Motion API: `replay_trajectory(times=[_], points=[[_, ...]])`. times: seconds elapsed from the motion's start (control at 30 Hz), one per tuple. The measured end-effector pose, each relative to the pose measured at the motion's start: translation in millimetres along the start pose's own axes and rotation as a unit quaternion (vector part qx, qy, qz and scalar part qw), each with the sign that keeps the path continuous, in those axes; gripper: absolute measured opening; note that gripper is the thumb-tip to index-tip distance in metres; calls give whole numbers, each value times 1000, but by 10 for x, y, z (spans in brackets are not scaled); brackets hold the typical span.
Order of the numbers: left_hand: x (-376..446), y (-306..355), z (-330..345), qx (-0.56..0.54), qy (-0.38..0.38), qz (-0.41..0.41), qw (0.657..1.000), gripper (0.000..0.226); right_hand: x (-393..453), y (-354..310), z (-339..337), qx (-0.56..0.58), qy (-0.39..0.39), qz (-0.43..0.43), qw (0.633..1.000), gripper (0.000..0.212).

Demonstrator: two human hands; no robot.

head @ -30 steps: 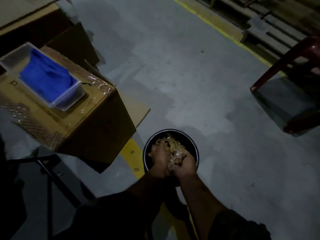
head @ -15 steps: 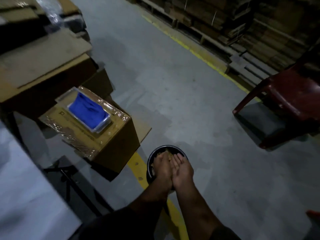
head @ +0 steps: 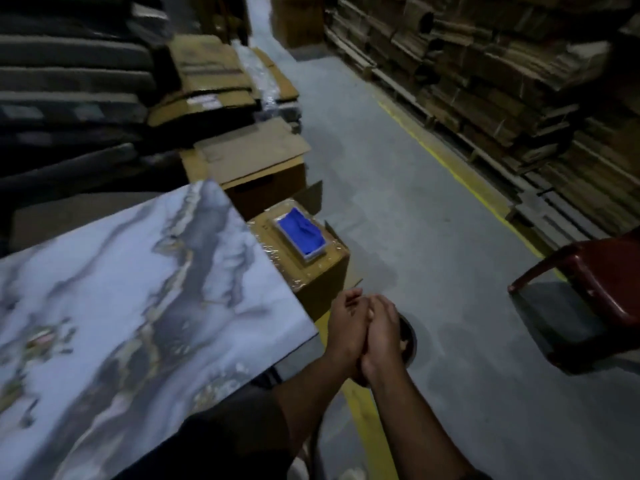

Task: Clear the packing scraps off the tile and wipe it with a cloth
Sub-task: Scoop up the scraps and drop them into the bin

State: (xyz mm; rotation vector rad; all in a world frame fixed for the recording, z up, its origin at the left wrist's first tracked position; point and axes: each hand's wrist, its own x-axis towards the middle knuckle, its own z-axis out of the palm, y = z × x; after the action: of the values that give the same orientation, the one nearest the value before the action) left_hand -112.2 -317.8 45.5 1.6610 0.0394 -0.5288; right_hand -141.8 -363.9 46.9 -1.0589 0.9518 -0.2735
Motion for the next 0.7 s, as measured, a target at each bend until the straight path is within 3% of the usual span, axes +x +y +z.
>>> replay_trajectory(times=[0.17, 0.3, 0.43, 0.7], points=[[-296, 125, -984, 17, 82, 47, 995, 19, -542, 198, 758, -54, -104, -14, 993, 15], [-431, 39, -1859, -20, 136, 41, 990, 18, -924, 537, 1382, -79, -145, -9, 986, 22], [-562, -167, -2832, -59, 168, 34, 983, 17, -1359, 908, 2022, -94, -190, -2, 977, 15], [-847, -506, -4729, -21, 188, 28, 981, 26, -2180, 1791, 3396, -134, -260, 13, 956, 20]])
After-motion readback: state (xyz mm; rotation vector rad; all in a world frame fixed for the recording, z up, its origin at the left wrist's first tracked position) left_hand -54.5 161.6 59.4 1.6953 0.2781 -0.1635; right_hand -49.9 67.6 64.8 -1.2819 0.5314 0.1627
